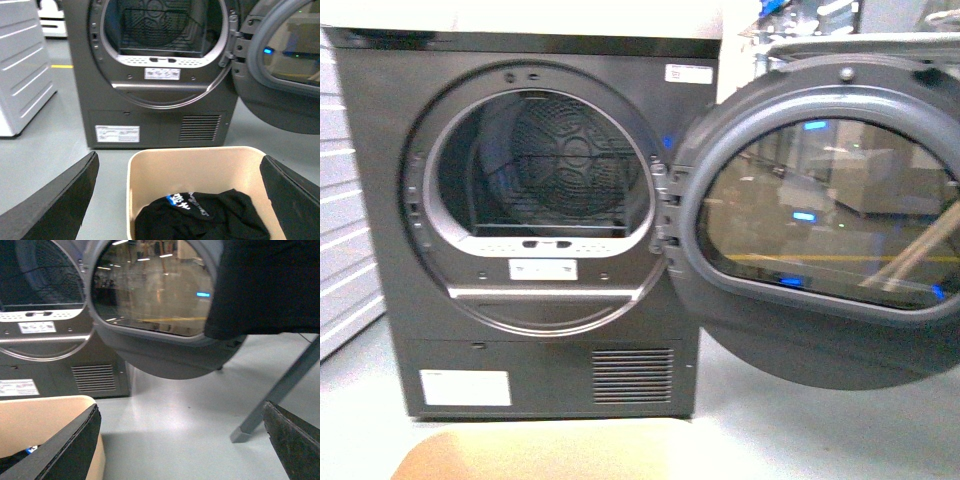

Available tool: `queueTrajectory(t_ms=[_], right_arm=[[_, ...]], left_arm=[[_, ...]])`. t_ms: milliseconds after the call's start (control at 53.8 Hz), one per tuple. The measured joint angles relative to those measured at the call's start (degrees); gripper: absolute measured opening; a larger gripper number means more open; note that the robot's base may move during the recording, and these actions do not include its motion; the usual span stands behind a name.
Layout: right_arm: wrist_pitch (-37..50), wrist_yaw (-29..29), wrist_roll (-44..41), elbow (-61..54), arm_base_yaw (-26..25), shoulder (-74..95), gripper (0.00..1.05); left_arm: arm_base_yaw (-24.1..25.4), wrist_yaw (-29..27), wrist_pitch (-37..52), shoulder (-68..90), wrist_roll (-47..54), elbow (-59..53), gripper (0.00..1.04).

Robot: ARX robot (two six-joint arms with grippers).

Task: Move hamper under clothes hanger

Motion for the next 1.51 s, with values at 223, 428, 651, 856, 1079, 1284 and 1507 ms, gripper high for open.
queueTrajectory(t_ms=[223, 428, 651, 856, 1079, 1284, 1507], right_arm=[[0.00, -0.44, 0.00, 0.00, 0.07, 0.07, 0.97], [0.00, 0.00, 0.00, 0.00, 0.04, 0.00, 0.97], [0.00, -0.02, 0.00, 0.00, 0.04, 0.00, 0.97], [0.00, -0.02, 0.00, 0.00, 0.04, 0.00, 0.97], [13.25, 4.33, 10.05, 9.18, 4.85, 38.64, 0.97], [30.88, 0.11, 9.81, 20.98, 4.87, 79.49, 0.97], [32.74, -0.02, 9.77, 30.95, 5.90, 101.18, 0.97]], left_arm=[[0.11, -0.42, 0.00, -0.04, -0.02, 0.00, 0.98], [0.07, 0.02, 0.00, -0.04, 0.00, 0.00, 0.98], [0.07, 0.00, 0.00, -0.04, 0.00, 0.00, 0.98], [0.07, 0.00, 0.00, -0.04, 0.00, 0.00, 0.98], [-2.47, -12.41, 6.99, 45.35, -8.85, 11.89, 0.98], [-0.42, -7.30, 19.67, 83.54, -0.74, 29.27, 0.98], [-4.44, -9.49, 21.24, 103.62, 2.71, 41.42, 0.98]])
